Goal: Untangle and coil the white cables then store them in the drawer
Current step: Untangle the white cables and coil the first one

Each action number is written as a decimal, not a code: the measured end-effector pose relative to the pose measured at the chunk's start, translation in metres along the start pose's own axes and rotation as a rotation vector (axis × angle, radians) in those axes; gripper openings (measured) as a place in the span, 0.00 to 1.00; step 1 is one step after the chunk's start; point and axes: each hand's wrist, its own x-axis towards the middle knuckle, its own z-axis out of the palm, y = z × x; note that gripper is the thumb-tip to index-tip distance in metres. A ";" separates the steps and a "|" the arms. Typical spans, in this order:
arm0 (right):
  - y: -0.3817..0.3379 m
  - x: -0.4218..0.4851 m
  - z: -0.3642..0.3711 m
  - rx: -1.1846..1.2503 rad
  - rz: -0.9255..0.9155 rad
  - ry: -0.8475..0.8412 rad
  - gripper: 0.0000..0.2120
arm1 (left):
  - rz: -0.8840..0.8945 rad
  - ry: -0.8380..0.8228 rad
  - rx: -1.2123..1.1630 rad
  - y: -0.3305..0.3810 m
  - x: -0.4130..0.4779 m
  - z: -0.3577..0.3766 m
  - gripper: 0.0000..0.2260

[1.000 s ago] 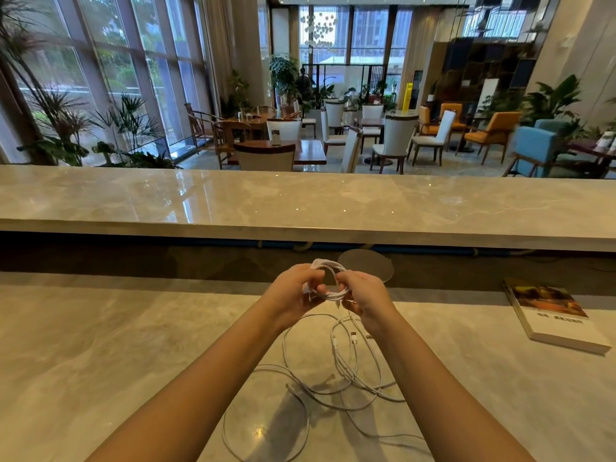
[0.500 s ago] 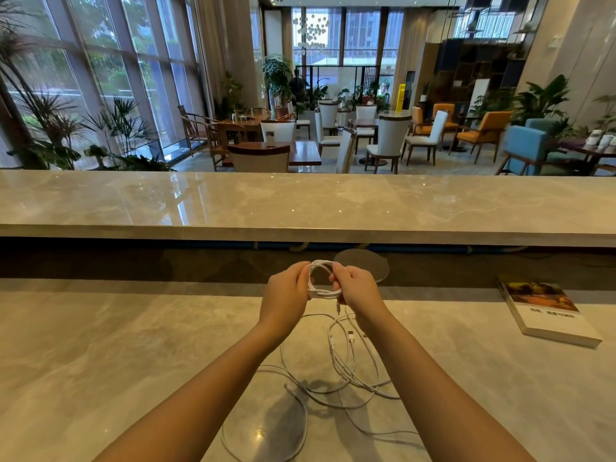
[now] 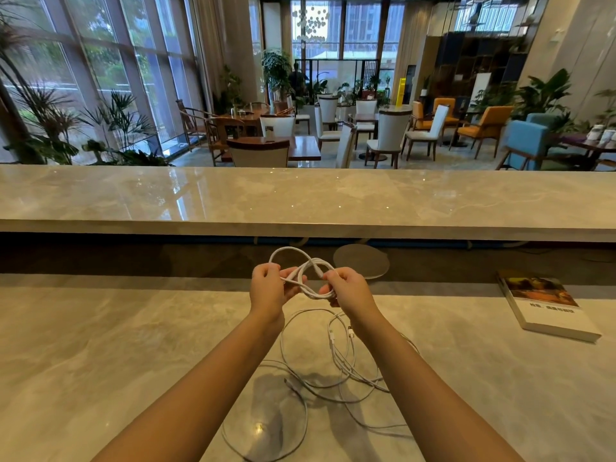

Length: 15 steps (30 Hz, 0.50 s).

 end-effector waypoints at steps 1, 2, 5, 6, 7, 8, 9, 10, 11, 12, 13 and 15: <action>0.000 0.000 0.000 -0.001 -0.001 -0.004 0.09 | -0.022 -0.004 -0.046 0.000 0.000 0.000 0.07; 0.001 0.000 0.000 -0.014 -0.011 -0.022 0.09 | -0.048 -0.015 -0.070 0.000 0.001 0.001 0.06; 0.003 -0.001 -0.006 -0.064 -0.060 -0.119 0.10 | -0.148 -0.057 0.044 0.006 0.001 -0.001 0.07; 0.004 -0.001 -0.008 -0.084 -0.071 -0.143 0.10 | -0.190 -0.083 0.096 0.008 0.001 -0.002 0.07; 0.005 -0.001 -0.009 -0.101 -0.082 -0.164 0.11 | -0.229 -0.109 0.127 0.009 0.001 -0.003 0.06; 0.006 -0.001 -0.011 -0.111 -0.096 -0.181 0.11 | -0.262 -0.121 0.141 0.010 0.001 -0.004 0.06; 0.007 0.000 -0.012 -0.114 -0.115 -0.192 0.10 | -0.290 -0.120 0.150 0.011 0.002 -0.004 0.07; 0.007 -0.001 -0.012 -0.111 -0.136 -0.195 0.10 | -0.319 -0.113 0.161 0.011 0.003 -0.004 0.07; 0.008 -0.001 -0.013 -0.108 -0.154 -0.188 0.09 | -0.346 -0.107 0.177 0.010 0.003 -0.004 0.07; 0.008 -0.001 -0.013 -0.107 -0.172 -0.176 0.08 | -0.371 -0.109 0.203 0.010 0.003 -0.004 0.07; 0.008 0.000 -0.013 -0.112 -0.192 -0.155 0.08 | -0.390 -0.122 0.232 0.009 0.003 -0.004 0.07; 0.010 0.003 -0.012 -0.142 -0.237 -0.094 0.07 | -0.401 -0.175 0.279 0.009 0.001 -0.003 0.08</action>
